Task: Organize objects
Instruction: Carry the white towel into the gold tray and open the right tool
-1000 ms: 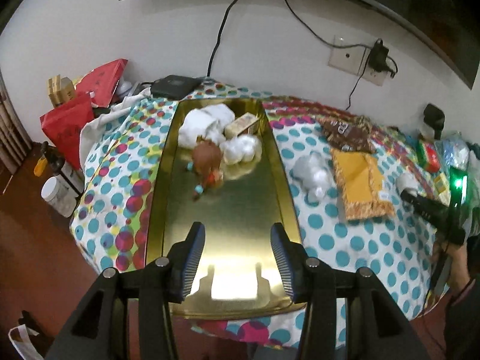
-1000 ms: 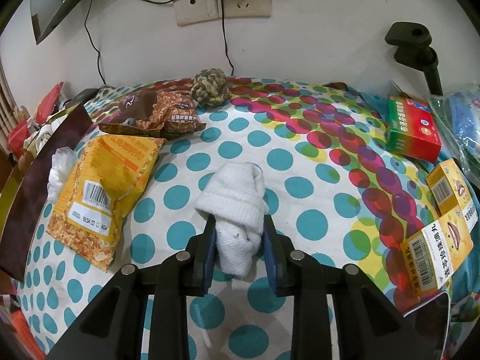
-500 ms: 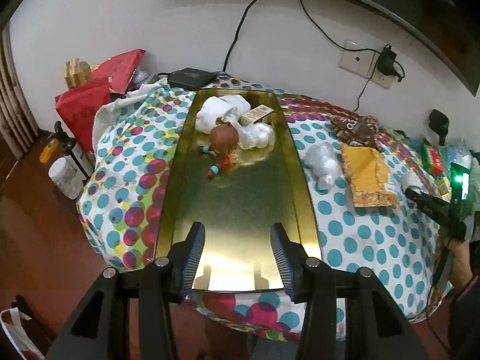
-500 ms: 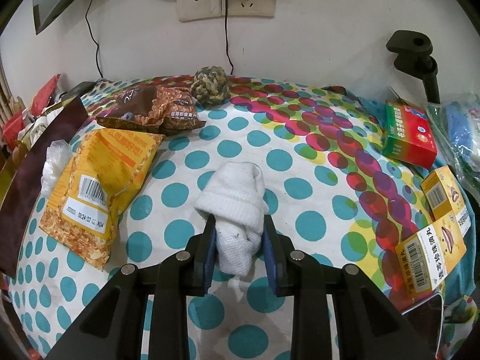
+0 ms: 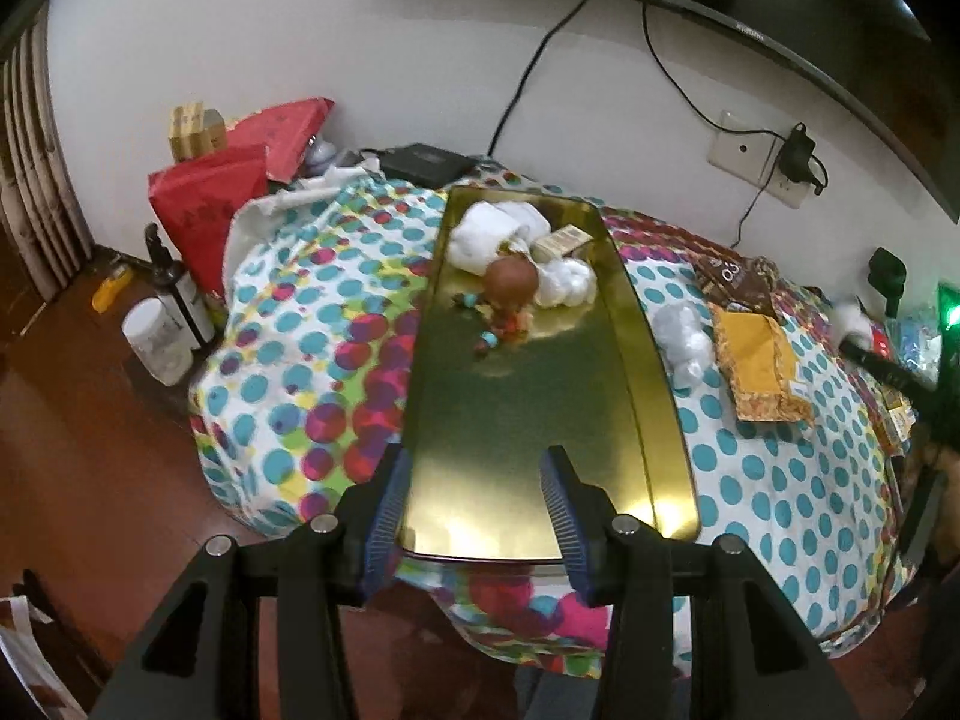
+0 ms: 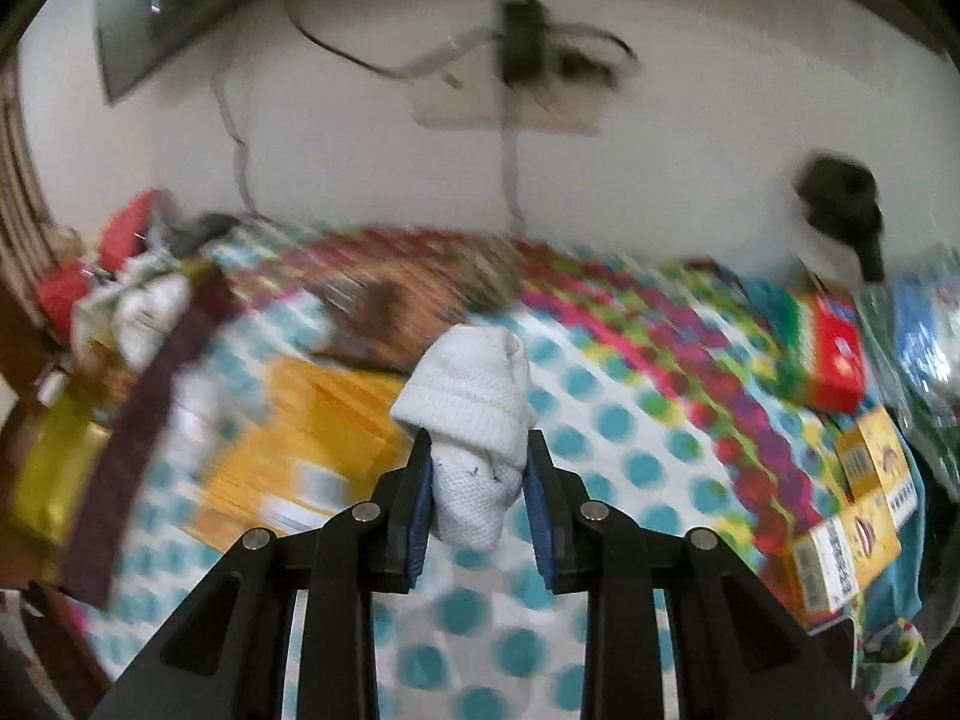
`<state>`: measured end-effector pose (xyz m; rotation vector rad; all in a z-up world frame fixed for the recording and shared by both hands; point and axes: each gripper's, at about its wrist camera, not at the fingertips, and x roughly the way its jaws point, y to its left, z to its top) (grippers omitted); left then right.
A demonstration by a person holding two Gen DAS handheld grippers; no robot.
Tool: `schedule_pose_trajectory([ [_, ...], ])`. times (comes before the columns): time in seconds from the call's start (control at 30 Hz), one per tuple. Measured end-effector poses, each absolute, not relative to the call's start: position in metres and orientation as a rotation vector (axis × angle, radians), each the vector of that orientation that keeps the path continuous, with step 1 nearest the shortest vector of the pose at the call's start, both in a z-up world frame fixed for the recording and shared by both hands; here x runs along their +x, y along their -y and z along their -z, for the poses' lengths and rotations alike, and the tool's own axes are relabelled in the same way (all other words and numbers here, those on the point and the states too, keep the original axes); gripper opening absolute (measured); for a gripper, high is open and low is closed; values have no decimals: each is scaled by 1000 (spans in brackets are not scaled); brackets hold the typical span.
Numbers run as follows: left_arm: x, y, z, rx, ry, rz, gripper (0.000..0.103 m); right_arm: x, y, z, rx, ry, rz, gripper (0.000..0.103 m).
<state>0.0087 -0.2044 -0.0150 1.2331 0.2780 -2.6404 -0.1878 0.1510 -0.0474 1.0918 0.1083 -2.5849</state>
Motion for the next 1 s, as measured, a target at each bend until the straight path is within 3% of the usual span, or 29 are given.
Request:
schedule_pose_trajectory([
  [0.3, 16, 235, 9, 1173, -396, 2646, 48, -149, -11, -6, 1014, -108, 2267, 26],
  [0.4, 18, 239, 8, 1162, -377, 2655, 48, -142, 40, 2, 1065, -173, 2205, 26],
  [0.53, 18, 255, 1, 1114, -512, 2661, 48, -144, 82, 19, 1161, -199, 2131, 26],
  [0.7, 10, 265, -5, 1115, -447, 2648, 48, -148, 124, 50, 1196, -415, 2123, 26],
  [1.0, 11, 278, 5, 1147, -443, 2612, 48, -168, 153, 87, 1297, -460, 2145, 26],
])
